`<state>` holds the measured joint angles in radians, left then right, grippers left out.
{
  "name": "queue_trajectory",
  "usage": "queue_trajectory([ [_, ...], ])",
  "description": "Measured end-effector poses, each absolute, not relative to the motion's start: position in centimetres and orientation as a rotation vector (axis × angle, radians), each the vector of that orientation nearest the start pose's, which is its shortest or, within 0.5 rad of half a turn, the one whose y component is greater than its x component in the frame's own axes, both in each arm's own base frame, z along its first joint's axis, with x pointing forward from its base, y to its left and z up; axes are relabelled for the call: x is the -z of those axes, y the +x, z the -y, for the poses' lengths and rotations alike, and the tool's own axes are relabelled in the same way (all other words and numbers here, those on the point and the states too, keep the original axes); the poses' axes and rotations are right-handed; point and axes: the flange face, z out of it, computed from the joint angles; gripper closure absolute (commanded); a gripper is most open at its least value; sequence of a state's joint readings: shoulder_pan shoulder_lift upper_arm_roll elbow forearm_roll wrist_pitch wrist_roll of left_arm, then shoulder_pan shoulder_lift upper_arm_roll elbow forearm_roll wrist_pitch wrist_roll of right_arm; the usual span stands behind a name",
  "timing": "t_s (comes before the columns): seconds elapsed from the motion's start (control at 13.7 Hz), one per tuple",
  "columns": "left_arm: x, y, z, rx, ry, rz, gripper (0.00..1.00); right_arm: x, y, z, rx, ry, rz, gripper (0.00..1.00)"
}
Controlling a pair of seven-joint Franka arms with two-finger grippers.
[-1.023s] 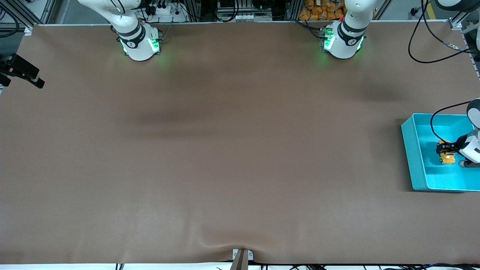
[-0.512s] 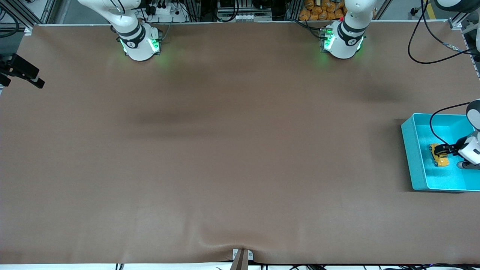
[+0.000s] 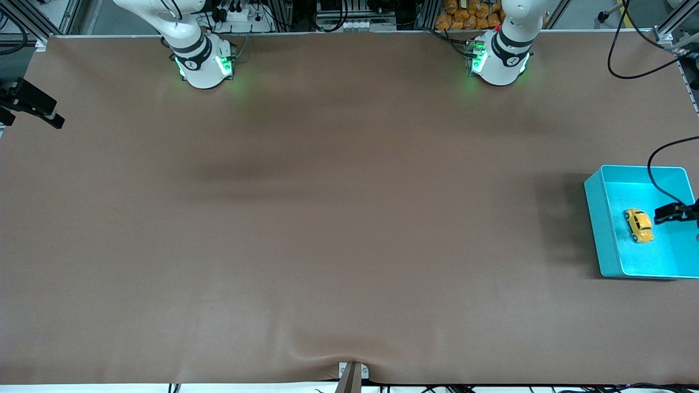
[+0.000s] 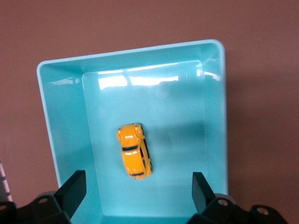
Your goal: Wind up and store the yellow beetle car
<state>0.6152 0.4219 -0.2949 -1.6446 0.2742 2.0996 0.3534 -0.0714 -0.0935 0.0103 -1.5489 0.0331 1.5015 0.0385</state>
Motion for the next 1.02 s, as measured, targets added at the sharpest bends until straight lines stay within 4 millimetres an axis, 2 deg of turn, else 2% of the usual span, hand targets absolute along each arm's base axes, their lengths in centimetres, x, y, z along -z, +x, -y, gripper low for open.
queue_trajectory([
  [0.22,-42.8,62.5,-20.3,0.016,-3.053,-0.125,0.00,-67.9,51.7,2.8,0.072,-3.106,-0.151,0.00],
  [0.51,-48.0,62.0,-9.7,-0.049,-3.071,-0.024,0.00,-67.9,51.7,2.8,0.072,-3.106,-0.152,0.00],
  [0.8,-54.0,59.3,0.0,-0.051,-3.061,0.031,0.00,-67.9,51.7,2.8,0.072,-3.106,-0.153,0.00],
  [0.95,-56.9,57.3,3.3,-0.046,-3.086,0.018,0.00,-67.9,51.7,2.8,0.072,-3.106,-0.153,0.00],
  [1.02,-58.1,56.3,4.2,-0.048,-3.090,0.003,0.00,-67.9,51.7,2.8,0.072,-3.106,-0.153,0.00],
])
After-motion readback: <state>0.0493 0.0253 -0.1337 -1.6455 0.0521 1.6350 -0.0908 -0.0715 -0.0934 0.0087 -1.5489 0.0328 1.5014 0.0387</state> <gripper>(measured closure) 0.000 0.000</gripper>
